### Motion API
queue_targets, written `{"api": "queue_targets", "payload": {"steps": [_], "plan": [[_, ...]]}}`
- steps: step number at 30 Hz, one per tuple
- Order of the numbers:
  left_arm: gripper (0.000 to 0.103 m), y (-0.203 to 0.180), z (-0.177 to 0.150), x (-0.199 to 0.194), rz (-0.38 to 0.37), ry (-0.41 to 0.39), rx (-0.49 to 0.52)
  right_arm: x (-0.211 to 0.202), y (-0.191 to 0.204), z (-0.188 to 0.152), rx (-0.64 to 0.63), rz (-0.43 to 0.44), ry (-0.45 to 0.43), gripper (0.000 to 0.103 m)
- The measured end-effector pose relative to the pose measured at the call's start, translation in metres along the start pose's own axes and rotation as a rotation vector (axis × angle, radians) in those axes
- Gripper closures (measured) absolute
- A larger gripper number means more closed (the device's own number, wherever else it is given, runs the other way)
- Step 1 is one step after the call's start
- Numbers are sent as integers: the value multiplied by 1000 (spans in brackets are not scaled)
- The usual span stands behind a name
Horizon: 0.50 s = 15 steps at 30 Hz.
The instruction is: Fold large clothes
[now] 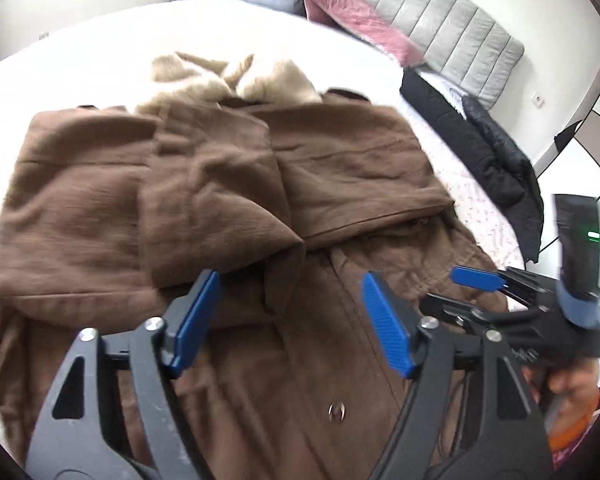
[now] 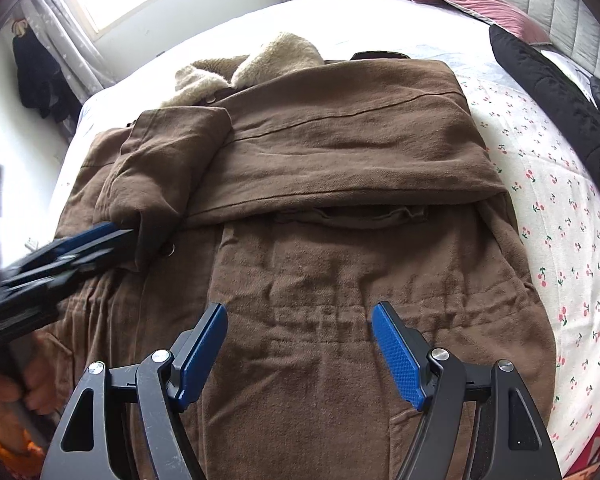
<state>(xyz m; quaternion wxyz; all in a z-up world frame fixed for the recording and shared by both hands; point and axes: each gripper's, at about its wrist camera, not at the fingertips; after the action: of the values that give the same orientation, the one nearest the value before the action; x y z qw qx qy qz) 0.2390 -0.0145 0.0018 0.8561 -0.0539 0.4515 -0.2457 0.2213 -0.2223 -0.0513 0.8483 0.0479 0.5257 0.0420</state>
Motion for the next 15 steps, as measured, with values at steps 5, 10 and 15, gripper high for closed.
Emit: {"api": "queue_targets", "payload": {"steps": [5, 10, 15], "plan": [[22, 25, -7, -44, 57, -115, -57, 0, 3, 1, -1, 0, -7, 27], [20, 79, -8, -70, 106, -208, -162, -6, 16, -3, -28, 8, -33, 27], [20, 133, -11, -88, 124, -338, -324, -12, 72, 11, -162, 50, -74, 27]]}}
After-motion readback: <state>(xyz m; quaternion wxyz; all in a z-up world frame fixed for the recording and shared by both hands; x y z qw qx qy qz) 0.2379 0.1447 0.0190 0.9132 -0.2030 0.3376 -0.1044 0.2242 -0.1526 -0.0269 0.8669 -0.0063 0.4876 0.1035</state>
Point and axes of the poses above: each gripper's, at about its wrist camera, not at the fingertips, and x roughly the way its jaws point, y to its left, z to its top, and after that the axes turned 3 degrees about -z, right-handed
